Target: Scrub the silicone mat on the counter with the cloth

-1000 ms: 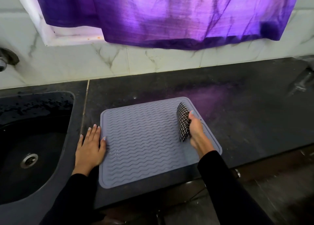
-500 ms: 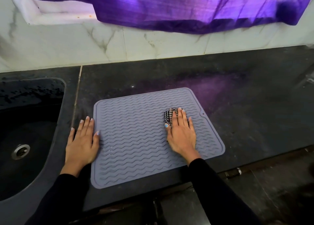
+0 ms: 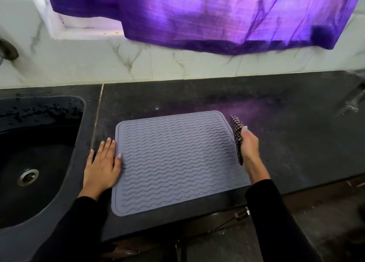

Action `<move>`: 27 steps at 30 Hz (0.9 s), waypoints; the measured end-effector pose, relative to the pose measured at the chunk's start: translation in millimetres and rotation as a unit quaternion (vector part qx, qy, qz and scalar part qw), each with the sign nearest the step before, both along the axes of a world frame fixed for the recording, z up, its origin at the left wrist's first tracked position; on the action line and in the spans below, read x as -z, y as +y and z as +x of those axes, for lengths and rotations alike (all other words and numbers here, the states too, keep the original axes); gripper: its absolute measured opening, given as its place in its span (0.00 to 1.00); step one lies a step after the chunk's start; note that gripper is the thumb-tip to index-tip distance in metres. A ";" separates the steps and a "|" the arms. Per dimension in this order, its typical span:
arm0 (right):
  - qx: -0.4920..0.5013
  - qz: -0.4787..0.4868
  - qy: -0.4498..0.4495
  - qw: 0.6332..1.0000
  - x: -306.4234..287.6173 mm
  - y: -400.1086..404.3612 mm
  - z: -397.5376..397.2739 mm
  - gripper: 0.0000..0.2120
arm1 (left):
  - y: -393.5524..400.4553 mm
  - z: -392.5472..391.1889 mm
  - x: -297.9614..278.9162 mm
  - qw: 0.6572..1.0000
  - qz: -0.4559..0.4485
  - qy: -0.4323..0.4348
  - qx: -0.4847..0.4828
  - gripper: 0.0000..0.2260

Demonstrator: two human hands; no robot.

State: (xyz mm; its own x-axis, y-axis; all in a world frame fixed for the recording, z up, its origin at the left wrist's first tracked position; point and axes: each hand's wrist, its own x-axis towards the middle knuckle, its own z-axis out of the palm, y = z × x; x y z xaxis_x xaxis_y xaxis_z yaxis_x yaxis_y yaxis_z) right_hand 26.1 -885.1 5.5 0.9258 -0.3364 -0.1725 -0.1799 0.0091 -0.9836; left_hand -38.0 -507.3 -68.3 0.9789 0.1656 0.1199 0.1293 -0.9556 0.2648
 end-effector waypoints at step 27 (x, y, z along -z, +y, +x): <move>-0.091 -0.347 0.010 0.933 0.2 24.8 39.9 0.23 | 1.4 1.6 0.3 1.000 0.008 0.014 0.001 0.36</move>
